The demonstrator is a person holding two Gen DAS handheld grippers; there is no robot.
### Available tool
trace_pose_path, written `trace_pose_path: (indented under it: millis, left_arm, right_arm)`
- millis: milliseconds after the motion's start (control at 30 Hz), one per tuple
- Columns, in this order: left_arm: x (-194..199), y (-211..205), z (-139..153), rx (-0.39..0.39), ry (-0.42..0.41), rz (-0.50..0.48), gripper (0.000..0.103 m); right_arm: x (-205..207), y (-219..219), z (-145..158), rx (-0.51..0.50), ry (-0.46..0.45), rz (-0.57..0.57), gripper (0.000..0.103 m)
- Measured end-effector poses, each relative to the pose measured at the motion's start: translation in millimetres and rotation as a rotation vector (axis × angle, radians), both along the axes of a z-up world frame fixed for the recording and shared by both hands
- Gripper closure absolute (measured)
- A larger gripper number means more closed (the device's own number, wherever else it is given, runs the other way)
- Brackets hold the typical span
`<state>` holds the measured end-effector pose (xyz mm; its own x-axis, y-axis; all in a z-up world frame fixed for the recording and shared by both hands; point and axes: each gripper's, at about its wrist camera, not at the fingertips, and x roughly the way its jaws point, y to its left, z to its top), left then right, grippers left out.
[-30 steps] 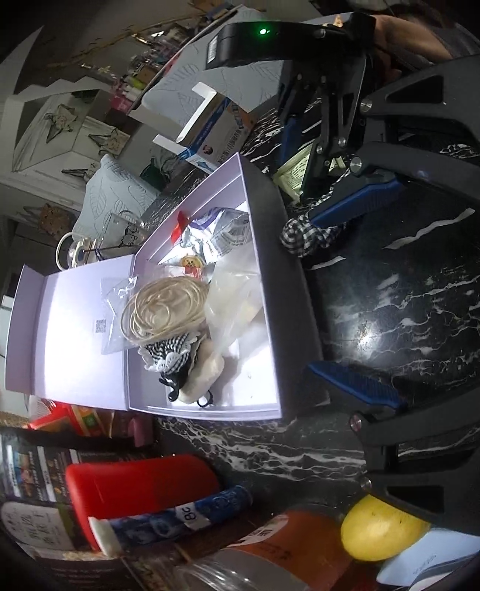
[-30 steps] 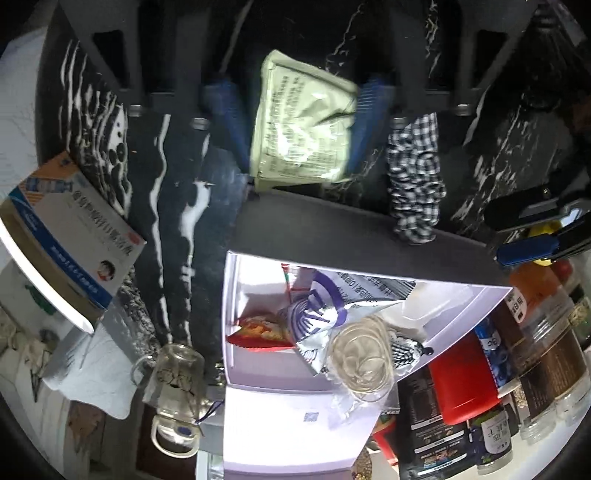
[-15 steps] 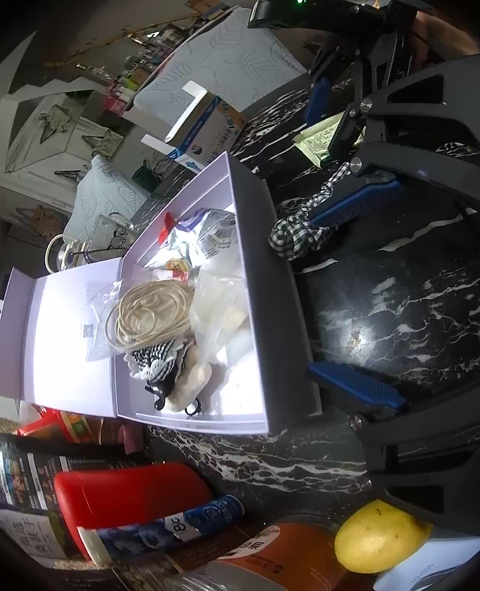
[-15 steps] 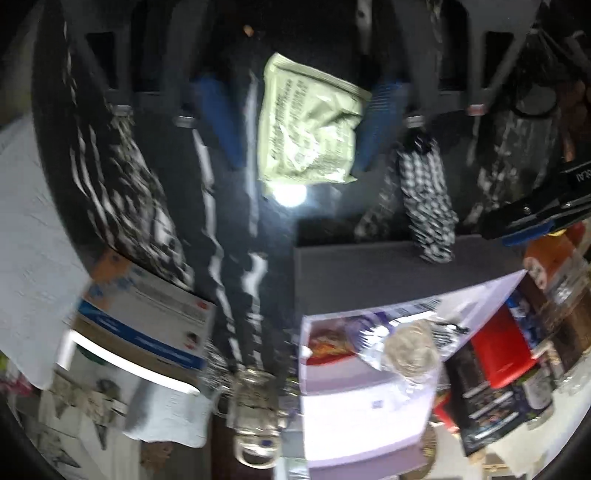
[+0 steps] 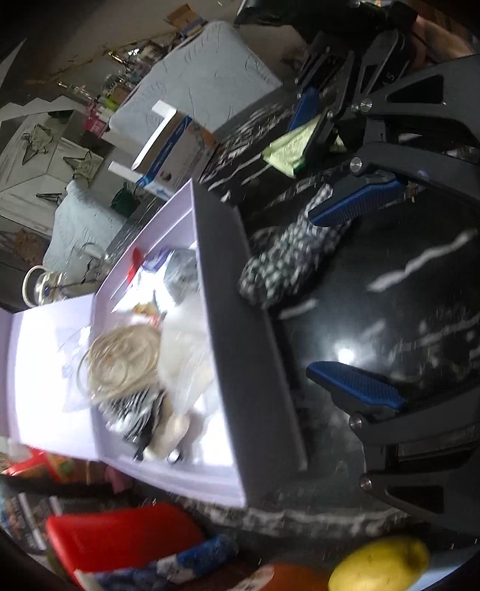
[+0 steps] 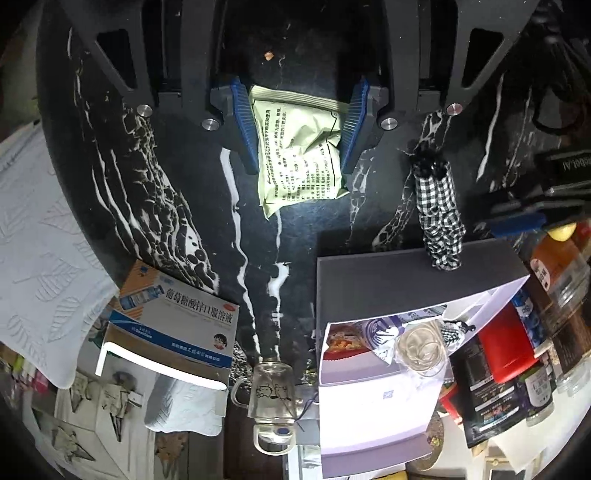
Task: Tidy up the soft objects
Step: 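Lift the green packet with the right gripper while the left grasps the gingham scrunchie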
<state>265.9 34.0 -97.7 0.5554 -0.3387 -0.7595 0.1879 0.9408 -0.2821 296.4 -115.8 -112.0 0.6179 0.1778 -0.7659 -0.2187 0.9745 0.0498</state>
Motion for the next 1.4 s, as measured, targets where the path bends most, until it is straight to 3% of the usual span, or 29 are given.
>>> trace_pose_path:
  millis: [200,267,300,367,500,667,767,900,1000,1200,1400]
  left_arm:
    - [4.8,-18.8,1.6,-0.019,0.01,-0.017,0.028]
    - [8.1,-24.8,-1.0,0.028,0.016,-0.01,0.028]
    - [8.9,-31.1,-1.4,0.099,-0.006,0.002,0.028]
    - [10.6,-39.6,-3.2,0.165,-0.02,0.0,0.028]
    - [10.8,-43.8,-4.0,0.185,-0.018,0.007,0.029]
    - [1.3,-42.8,-4.4,0.162,-0.059,-0.039,0.061]
    - [-5.1,-40.3,-3.2,0.133,-0.065,-0.063,0.068]
    - [-13.9,-31.7,-2.3,0.137,-0.069,-0.067,0.071]
    - [-23.5,-19.3,2.2,0.2,-0.106,-0.04,0.074]
    - [-20.4,15.3,-2.7,0.09,-0.053,0.006,0.074]
    - [-18.6,12.9,-3.4,0.095,-0.052,0.015,0.074]
  right_arm:
    - [-0.4,-7.3,0.3,0.056,0.005,0.001,0.06]
    - [-0.5,-7.5,0.3,0.056,0.005,0.001,0.06]
    - [-0.9,-7.1,0.2,0.053,0.005,0.001,0.06]
    - [-1.4,-7.4,0.2,0.05,0.004,0.001,0.06]
    - [-0.9,-5.4,-0.2,0.035,0.003,0.002,0.06]
    - [-0.1,-4.7,-0.2,0.04,0.004,0.002,0.06]
    - [-0.1,-3.8,-0.2,0.029,0.004,0.003,0.059]
    - [0.5,-1.0,-0.3,0.006,0.002,0.003,0.06]
    - [0.4,1.5,-0.4,-0.009,0.001,0.003,0.06]
    - [1.0,3.5,-0.2,-0.026,0.0,0.002,0.059]
    - [2.3,2.1,0.3,-0.009,0.002,-0.006,0.059]
